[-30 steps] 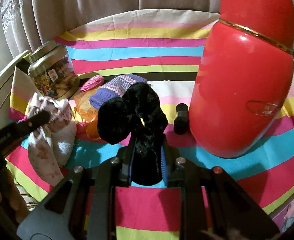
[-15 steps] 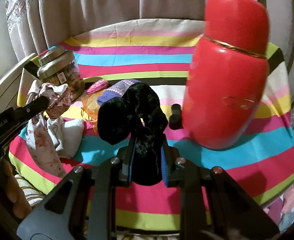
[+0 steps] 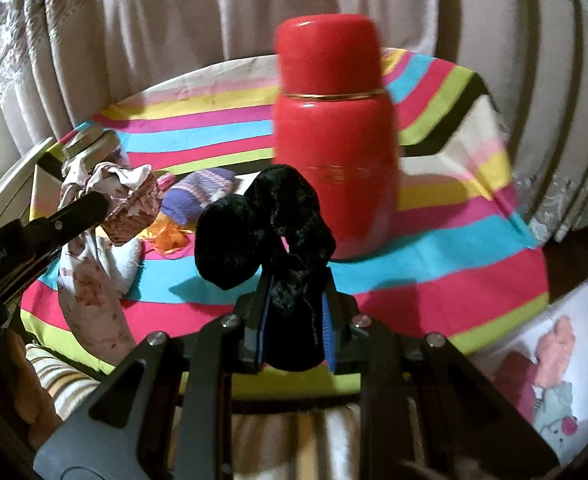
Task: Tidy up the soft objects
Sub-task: 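Carry both items to the white box and open both tools inside it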
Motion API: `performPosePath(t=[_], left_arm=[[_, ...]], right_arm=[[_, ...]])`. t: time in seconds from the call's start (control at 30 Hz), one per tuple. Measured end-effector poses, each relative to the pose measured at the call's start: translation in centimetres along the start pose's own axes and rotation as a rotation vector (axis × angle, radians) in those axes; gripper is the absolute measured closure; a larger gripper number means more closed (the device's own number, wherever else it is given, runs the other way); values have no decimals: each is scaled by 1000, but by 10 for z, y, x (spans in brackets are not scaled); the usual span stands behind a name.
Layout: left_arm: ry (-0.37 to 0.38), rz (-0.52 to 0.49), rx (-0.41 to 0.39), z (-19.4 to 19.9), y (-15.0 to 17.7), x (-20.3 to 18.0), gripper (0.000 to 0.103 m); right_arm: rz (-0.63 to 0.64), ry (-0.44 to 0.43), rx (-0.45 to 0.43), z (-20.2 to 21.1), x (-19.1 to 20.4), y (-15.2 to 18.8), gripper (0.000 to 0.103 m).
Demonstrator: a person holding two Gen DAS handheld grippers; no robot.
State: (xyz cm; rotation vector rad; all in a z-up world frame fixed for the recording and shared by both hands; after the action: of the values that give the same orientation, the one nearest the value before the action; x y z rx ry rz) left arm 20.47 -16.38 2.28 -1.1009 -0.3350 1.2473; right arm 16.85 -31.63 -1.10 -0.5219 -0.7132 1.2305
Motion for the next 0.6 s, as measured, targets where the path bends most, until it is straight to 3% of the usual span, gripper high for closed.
performPosePath(t=[0.37, 0.6], left_arm=[[134, -101, 77, -1, 22, -87, 87], [246, -204, 133, 0, 44, -155, 87]], right_arm=[[-70, 88, -34, 60, -78, 10, 79], [-126, 191, -79, 97, -140, 5, 79]])
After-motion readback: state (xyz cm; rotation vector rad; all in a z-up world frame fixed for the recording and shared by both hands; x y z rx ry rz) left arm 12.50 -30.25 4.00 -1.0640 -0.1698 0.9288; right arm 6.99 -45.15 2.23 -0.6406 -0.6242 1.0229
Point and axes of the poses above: each gripper's, at about its wrist camera, not at the fingertips, and z roughly against the way its jaws point, x to its left, y to its underside, the point moved 7 cm from there along -z, roughly the way its jaws point, and after that the axes turned 8 degrees about -z, right-handed, at the moved point
